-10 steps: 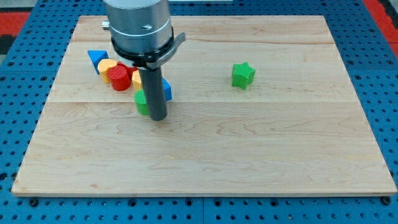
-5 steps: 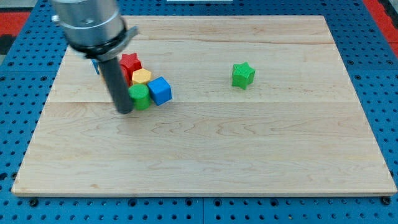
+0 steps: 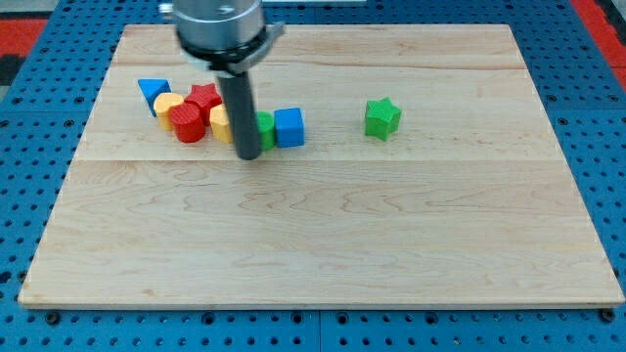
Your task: Move the green circle and blue cube close to green star
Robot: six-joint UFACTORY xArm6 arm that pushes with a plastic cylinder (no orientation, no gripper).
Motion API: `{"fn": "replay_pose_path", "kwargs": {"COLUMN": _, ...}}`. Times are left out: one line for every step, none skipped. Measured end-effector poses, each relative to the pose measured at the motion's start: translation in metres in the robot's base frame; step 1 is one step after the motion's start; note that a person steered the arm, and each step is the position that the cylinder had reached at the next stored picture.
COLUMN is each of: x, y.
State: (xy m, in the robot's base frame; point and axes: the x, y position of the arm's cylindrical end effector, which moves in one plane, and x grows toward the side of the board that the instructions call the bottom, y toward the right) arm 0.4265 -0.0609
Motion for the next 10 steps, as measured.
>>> {"fn": "replay_pose_path", "kwargs": {"x": -0.017, "y": 0.028}}
{"fn": "replay_pose_path", "kwargs": {"x": -0.009, "y": 0.012}}
{"fn": "replay_pose_path", "kwargs": {"x": -0.018, "y": -0.034}}
{"fn": "replay_pose_path", "kwargs": {"x": -0.034, "y": -0.019}}
{"fn": "replay_pose_path", "kwargs": {"x": -0.042, "y": 0.022}}
{"fn": "replay_pose_path", "kwargs": {"x": -0.04, "y": 0.055}}
{"fn": "replay_pose_path", "kwargs": {"x": -0.032, "y": -0.004}}
{"fn": "replay_pose_path", "kwargs": {"x": -0.013, "y": -0.107}}
{"fn": "replay_pose_path", "kwargs": {"x": -0.01, "y": -0.211}}
{"fn": "replay_pose_path", "kwargs": {"x": -0.017, "y": -0.229}}
